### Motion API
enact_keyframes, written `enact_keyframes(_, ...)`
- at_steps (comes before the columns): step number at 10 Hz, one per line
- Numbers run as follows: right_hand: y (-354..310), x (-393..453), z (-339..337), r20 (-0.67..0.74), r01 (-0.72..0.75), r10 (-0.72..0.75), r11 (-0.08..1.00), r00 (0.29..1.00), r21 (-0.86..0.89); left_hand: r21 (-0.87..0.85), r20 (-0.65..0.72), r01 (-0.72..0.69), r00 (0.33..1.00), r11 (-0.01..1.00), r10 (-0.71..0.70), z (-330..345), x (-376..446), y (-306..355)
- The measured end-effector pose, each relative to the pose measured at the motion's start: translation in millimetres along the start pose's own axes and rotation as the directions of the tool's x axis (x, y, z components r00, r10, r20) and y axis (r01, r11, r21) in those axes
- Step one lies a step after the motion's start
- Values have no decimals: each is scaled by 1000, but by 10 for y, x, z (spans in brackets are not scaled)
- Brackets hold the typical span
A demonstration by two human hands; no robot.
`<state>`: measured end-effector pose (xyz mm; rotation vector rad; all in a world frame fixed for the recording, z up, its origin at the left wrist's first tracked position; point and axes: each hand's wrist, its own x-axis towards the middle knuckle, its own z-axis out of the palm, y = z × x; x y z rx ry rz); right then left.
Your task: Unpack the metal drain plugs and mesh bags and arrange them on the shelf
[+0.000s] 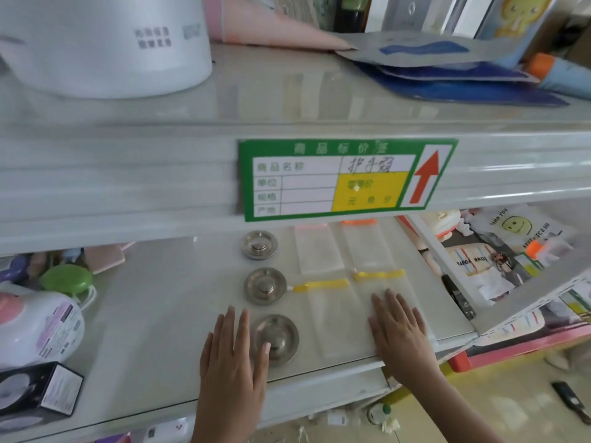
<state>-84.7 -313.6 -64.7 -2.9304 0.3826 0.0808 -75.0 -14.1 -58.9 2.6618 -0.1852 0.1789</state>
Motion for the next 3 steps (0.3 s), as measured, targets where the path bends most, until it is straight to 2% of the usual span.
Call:
enact_keyframes(1, -1, 8, -35, -12, -2, 2, 1000, 1000, 21, -18, 38, 10, 999, 1000, -9, -22, -35, -56)
enact_keyframes(2, -3, -35, -79, -35, 9, -6, 997, 999, 79, -53, 4, -39, 999, 998, 40, 35, -60, -215)
enact_keyframes(3, -66, -78, -176, -156, 25, 4, 983, 988, 184, -192, -121, -105, 989, 976, 82, -56, -49, -312)
